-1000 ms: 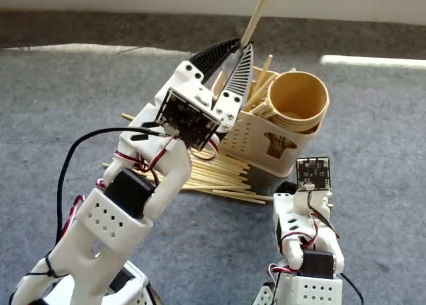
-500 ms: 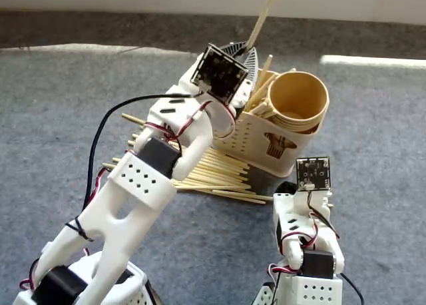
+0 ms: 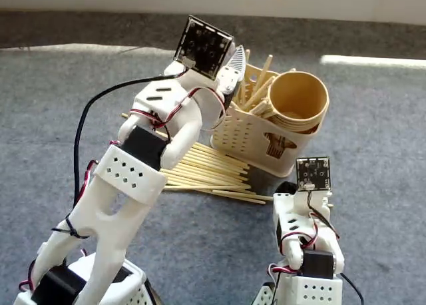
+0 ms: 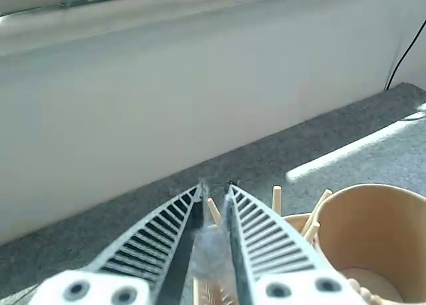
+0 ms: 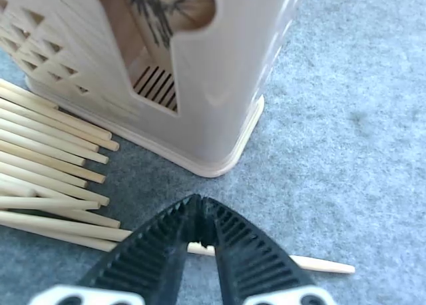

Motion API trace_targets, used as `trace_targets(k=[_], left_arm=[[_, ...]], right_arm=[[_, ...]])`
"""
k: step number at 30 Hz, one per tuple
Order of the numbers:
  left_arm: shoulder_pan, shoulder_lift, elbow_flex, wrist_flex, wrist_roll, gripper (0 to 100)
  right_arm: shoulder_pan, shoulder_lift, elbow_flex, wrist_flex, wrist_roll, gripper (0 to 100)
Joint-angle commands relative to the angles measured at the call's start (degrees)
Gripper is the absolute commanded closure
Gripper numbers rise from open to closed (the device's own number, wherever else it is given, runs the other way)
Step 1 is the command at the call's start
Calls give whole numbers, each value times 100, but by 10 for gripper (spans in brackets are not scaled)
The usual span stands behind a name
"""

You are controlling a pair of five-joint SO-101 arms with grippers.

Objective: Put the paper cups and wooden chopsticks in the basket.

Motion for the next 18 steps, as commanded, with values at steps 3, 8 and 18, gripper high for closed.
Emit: trace_targets(k=[3,8,18], left_arm=[[-84,-57,-734,1029,0,926],[-215,-57,-954,2242,-176,927],[-866,-57,-910,3763,-202,925]], right_arm=[[48,-48,769,4,53,987],[48,-48,769,4,53,987],[57,-48,769,4,53,987]])
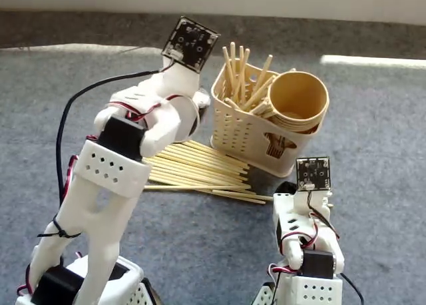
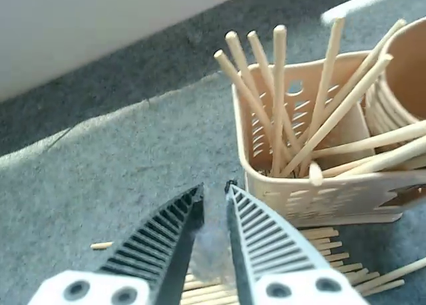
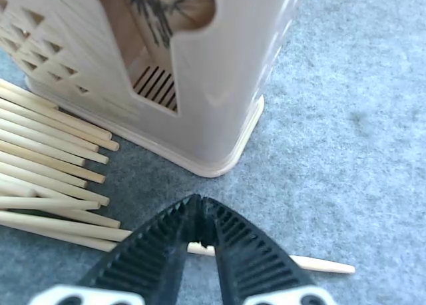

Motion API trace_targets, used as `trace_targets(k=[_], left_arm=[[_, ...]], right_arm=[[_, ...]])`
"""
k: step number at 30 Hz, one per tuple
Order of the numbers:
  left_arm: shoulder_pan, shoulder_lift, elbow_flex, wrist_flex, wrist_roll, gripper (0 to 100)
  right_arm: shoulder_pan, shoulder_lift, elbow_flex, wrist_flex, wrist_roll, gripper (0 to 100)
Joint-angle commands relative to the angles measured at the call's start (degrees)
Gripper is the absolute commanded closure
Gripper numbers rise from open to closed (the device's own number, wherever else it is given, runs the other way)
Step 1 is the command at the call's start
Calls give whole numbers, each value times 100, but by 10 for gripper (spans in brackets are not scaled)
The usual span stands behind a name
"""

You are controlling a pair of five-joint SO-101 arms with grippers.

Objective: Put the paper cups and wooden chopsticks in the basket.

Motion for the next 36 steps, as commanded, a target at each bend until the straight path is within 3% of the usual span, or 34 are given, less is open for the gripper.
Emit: trace_targets(k=[1,6,10,18,21,31,36], left_arm=[[-242,-57,-268,378,-53,923],[-470,-57,-259,870,-149,923],[-453,-57,4,1204,-1231,923],[-444,-4,1596,730,-2514,906],[-435,-4,2079,527,-2541,837],[356,13,3591,-1143,-2532,834],[593,136,3697,-1363,-2523,834]], right_arm=[[57,-48,769,4,53,987],[57,-48,769,4,53,987],[57,-48,769,4,53,987],[57,-48,769,4,53,987],[57,-48,769,4,53,987],[57,-48,769,13,53,987],[57,-48,769,13,53,987]])
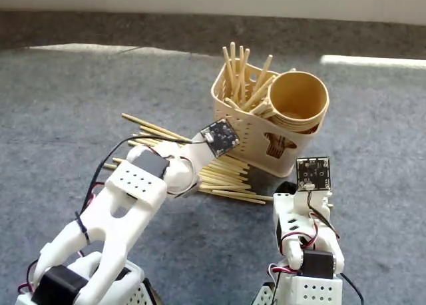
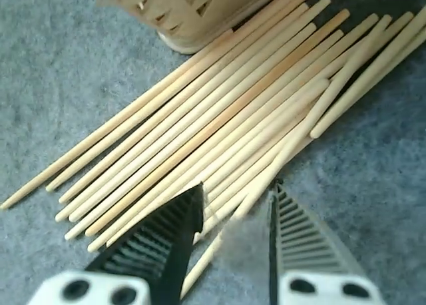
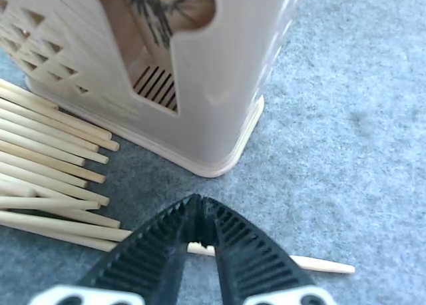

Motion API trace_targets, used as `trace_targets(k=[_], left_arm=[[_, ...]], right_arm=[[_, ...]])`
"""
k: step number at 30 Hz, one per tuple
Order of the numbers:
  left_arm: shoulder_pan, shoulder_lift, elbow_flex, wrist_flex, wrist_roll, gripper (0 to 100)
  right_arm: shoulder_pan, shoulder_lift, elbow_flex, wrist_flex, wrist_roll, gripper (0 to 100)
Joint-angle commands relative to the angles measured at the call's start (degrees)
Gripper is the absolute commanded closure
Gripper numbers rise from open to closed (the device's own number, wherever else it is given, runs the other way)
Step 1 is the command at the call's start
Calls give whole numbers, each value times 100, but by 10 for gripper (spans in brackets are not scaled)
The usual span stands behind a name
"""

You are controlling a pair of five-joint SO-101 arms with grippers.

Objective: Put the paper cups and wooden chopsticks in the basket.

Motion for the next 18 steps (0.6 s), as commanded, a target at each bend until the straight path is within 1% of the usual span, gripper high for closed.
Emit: trace_targets(k=[1,7,10,14,18], left_arm=[[259,224,-48,-158,0,834],[268,1464,-690,-176,-26,836],[277,1982,-1024,-176,-35,867],[259,2545,-1376,-167,-44,880],[259,2730,-1411,-132,-53,942]], right_arm=[[57,-48,769,13,53,987],[57,-48,769,13,53,987],[57,-48,769,13,53,987],[57,-48,769,13,53,987],[57,-48,769,13,53,987]])
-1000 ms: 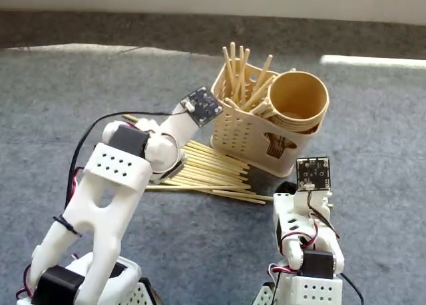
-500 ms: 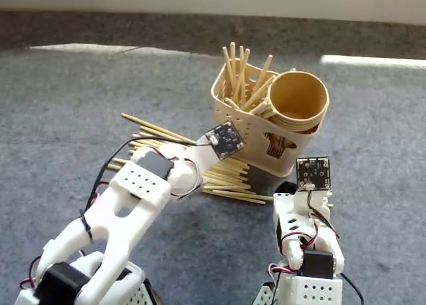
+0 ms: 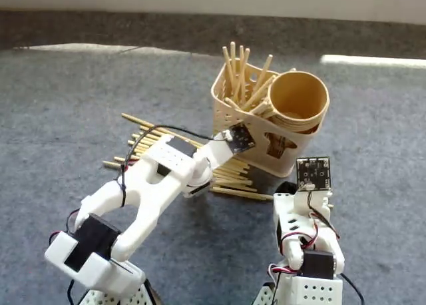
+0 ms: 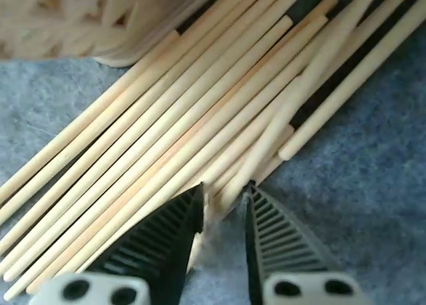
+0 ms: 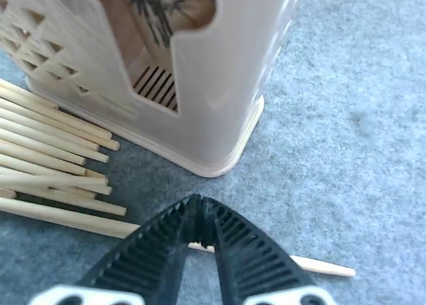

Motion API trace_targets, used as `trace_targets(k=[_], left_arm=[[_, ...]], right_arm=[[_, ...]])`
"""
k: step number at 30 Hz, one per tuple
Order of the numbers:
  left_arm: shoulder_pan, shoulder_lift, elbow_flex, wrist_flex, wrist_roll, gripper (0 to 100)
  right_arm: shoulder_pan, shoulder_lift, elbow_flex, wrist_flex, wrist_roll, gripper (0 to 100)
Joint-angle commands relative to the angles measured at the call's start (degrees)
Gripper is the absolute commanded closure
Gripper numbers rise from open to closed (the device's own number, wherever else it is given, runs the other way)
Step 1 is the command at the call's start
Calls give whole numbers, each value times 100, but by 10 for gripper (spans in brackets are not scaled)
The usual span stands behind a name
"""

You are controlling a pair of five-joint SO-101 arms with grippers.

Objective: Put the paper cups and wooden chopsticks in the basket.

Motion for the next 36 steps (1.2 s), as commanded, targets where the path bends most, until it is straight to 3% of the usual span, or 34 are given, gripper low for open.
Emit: trace_targets(k=[1,7,16,29,36], left_arm=[[40,75,-207,-35,-62,961],[101,75,-233,651,-334,994],[92,-453,13,1002,-334,994],[189,-2466,1420,598,-334,994],[286,-3486,1490,615,-105,994]], right_arm=[[57,-48,769,13,53,987],[57,-48,769,13,53,987],[57,-48,769,13,53,987],[57,-48,769,13,53,987],[57,-48,769,13,53,987]])
